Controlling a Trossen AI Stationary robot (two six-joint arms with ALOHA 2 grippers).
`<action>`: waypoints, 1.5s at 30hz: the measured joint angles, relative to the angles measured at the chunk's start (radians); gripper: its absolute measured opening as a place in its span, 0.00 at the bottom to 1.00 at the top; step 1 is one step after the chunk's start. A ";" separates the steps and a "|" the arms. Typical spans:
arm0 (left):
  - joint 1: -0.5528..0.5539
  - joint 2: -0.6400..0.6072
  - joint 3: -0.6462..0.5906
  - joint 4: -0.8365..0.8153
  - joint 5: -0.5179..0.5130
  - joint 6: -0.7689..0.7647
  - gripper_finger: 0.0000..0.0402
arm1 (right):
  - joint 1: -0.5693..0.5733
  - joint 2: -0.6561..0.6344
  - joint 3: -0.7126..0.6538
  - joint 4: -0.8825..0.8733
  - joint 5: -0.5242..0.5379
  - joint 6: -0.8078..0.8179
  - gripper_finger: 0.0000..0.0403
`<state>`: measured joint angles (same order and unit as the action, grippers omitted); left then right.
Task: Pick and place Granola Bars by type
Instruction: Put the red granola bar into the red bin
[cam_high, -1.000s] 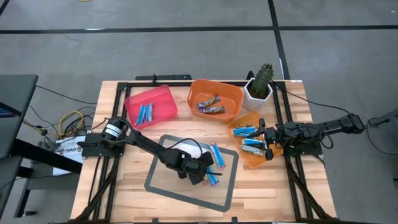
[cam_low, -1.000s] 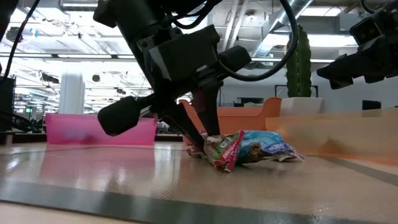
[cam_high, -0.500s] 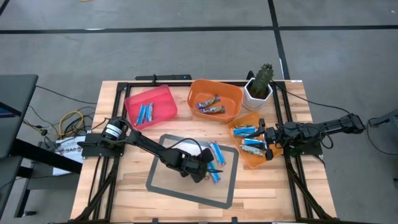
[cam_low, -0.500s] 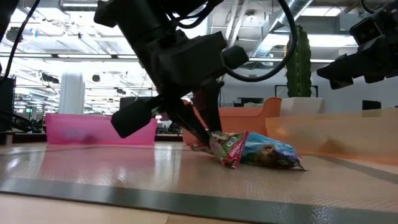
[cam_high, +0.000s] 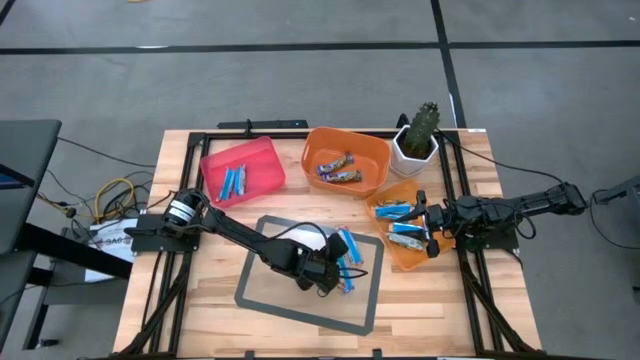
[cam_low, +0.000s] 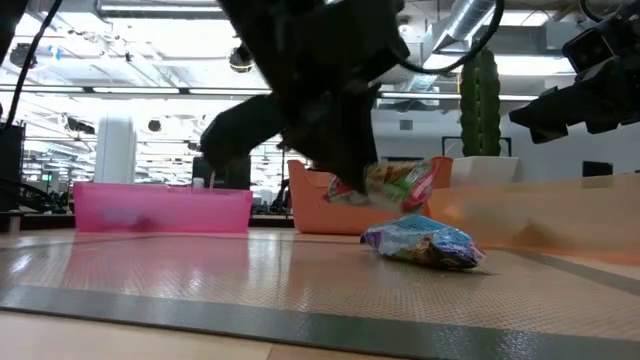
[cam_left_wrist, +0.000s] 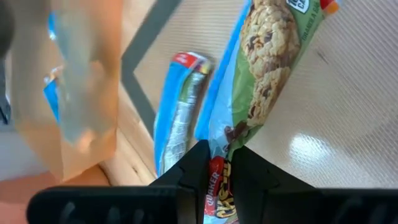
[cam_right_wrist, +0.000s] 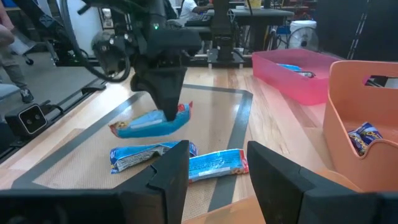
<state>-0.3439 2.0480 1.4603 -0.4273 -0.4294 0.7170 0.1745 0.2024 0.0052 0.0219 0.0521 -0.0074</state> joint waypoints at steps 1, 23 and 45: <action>0.000 0.000 0.013 -0.011 0.000 -0.024 0.12 | 0.000 0.000 0.000 0.000 0.000 0.000 0.38; 0.026 -0.002 0.177 -0.167 -0.129 -0.556 0.06 | 0.000 0.000 0.000 0.000 0.000 0.000 0.38; 0.155 -0.109 0.177 -0.500 -0.198 -0.866 0.04 | 0.000 0.000 0.000 0.000 0.000 0.000 0.38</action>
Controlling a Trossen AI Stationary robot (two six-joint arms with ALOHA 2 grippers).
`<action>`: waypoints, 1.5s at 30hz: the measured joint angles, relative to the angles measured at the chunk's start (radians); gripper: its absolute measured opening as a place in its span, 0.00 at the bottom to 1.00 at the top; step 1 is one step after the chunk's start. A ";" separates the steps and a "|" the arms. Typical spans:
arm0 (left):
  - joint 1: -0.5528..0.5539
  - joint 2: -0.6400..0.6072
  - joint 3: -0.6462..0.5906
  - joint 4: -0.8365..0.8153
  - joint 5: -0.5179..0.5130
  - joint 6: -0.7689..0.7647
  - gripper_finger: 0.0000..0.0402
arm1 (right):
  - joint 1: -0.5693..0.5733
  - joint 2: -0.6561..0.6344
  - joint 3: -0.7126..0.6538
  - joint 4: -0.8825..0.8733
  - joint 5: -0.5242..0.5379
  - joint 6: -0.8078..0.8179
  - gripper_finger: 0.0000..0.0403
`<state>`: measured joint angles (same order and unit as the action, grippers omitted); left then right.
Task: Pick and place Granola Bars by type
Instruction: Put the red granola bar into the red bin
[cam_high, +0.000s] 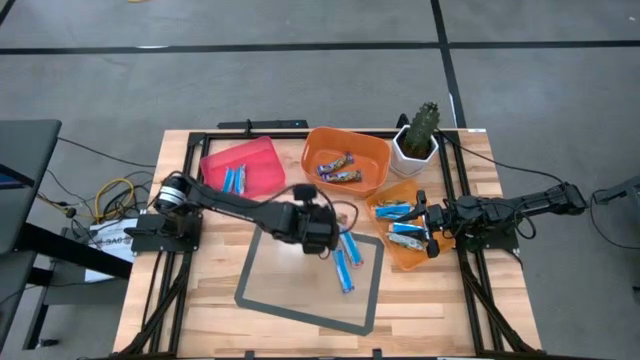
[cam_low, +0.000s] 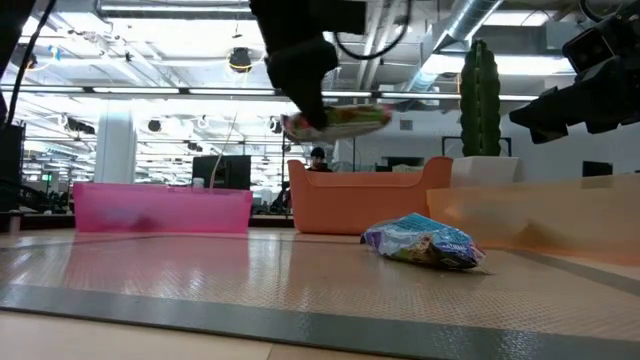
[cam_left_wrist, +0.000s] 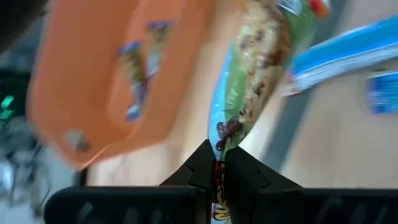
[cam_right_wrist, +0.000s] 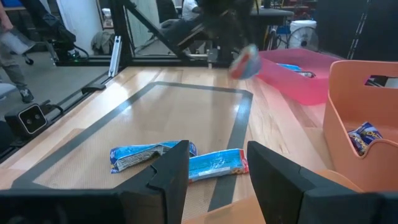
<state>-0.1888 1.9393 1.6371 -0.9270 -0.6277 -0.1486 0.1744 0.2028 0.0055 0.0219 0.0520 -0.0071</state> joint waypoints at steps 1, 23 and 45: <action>0.007 -0.011 0.000 -0.030 -0.018 -0.028 0.04 | 0.000 0.000 0.000 0.000 0.000 0.000 0.38; 0.138 -0.230 -0.080 -0.550 -0.252 -0.678 0.04 | 0.000 0.000 0.000 0.000 0.000 0.000 0.38; 0.467 -0.588 -0.781 0.166 -0.074 -0.711 0.04 | 0.000 0.000 0.000 0.000 0.000 0.000 0.38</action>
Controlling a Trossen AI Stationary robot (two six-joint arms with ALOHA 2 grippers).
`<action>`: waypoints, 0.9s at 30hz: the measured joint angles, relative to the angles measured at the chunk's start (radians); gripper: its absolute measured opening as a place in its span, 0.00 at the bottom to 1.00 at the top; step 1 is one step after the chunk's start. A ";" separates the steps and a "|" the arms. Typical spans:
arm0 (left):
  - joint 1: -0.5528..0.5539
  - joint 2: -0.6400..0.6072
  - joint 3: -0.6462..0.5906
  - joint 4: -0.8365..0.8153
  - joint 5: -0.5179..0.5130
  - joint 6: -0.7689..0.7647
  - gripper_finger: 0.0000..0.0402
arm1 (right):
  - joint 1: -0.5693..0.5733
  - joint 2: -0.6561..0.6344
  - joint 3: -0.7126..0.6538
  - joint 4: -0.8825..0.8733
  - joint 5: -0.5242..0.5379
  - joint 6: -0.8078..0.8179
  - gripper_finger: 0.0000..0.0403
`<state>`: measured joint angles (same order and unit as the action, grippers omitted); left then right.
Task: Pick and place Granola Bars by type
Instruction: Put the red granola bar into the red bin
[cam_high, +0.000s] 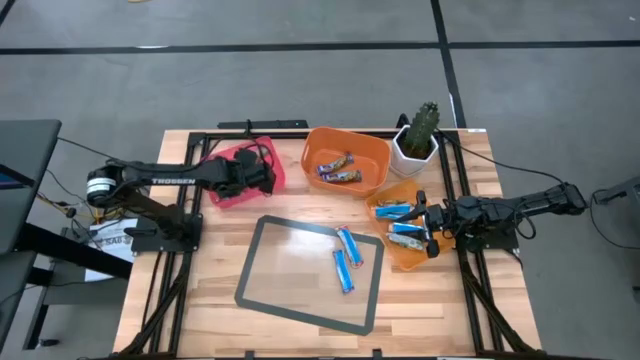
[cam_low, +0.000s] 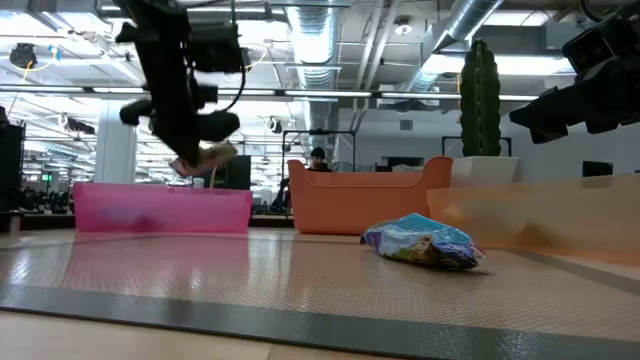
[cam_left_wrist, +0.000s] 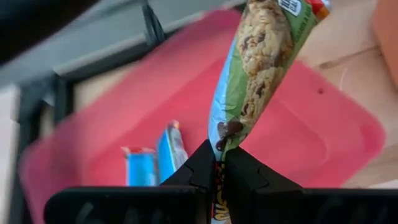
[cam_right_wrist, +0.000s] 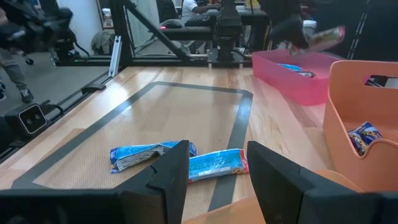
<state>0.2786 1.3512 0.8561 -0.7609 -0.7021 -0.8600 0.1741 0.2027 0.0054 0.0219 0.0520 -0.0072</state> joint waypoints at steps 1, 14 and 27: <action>0.017 0.000 -0.018 0.029 0.027 0.000 0.04 | 0.000 0.000 0.000 0.000 0.000 0.000 0.38; 0.160 0.006 -0.111 0.151 0.241 0.010 0.04 | 0.000 0.000 0.000 0.000 0.000 0.000 0.38; 0.162 0.006 -0.111 0.151 0.272 0.009 0.15 | 0.000 0.000 0.000 0.000 0.000 0.000 0.38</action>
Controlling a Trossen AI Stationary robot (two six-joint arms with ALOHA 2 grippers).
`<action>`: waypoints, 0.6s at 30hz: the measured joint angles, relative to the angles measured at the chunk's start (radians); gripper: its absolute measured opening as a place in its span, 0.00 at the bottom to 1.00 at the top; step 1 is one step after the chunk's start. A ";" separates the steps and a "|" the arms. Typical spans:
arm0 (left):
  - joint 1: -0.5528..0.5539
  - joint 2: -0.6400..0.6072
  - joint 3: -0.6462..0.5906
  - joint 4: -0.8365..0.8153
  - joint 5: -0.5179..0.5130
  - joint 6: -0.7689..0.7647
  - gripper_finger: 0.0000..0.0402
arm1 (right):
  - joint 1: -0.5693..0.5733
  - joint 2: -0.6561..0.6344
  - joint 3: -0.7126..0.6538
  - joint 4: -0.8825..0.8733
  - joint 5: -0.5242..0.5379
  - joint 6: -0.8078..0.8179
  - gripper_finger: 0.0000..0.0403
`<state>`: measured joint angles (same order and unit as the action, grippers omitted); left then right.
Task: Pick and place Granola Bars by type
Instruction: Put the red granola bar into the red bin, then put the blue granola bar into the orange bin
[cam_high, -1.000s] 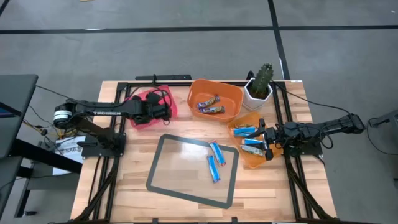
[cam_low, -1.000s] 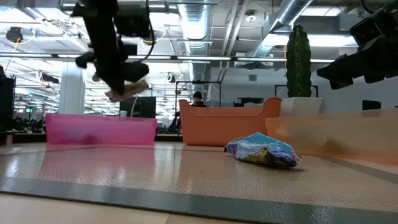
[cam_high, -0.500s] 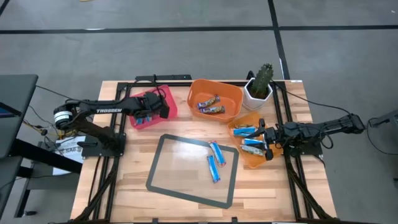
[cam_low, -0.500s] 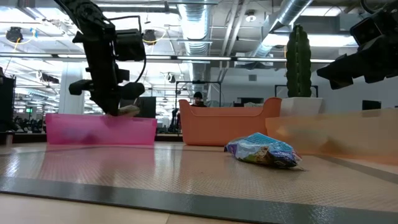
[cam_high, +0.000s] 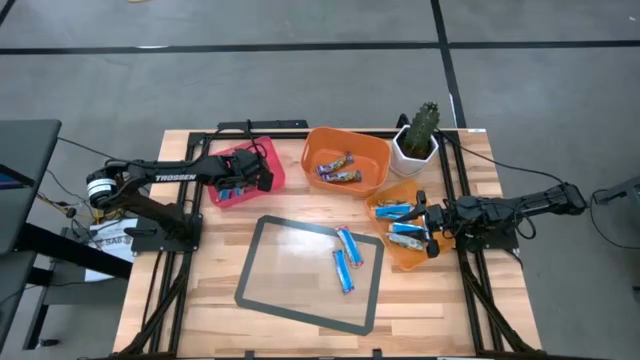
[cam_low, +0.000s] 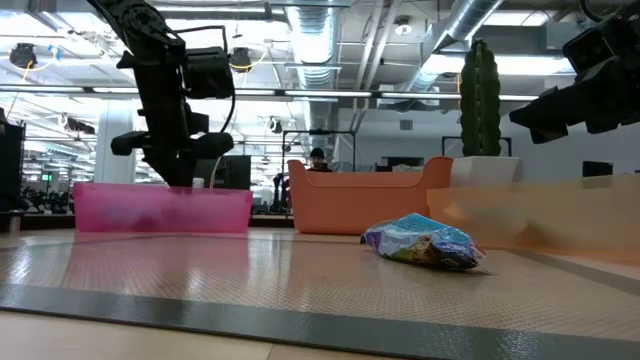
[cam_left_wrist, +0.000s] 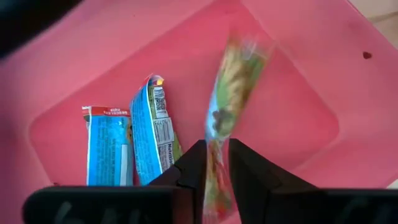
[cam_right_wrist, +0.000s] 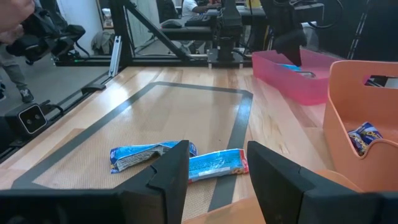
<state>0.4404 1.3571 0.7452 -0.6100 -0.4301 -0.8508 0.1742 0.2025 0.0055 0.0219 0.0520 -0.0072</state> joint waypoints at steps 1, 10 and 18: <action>0.000 0.000 0.000 0.000 0.000 -0.006 0.17 | 0.000 0.000 0.000 0.000 0.000 0.000 0.38; 0.000 0.000 0.000 0.000 0.007 -0.009 0.25 | 0.000 0.000 0.000 0.000 0.000 0.000 0.38; -0.016 0.001 0.000 0.053 0.030 0.042 0.25 | 0.000 0.000 0.000 0.000 0.000 0.000 0.38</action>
<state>0.4247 1.3579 0.7452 -0.5569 -0.3996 -0.8092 0.1743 0.2028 0.0055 0.0219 0.0521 -0.0074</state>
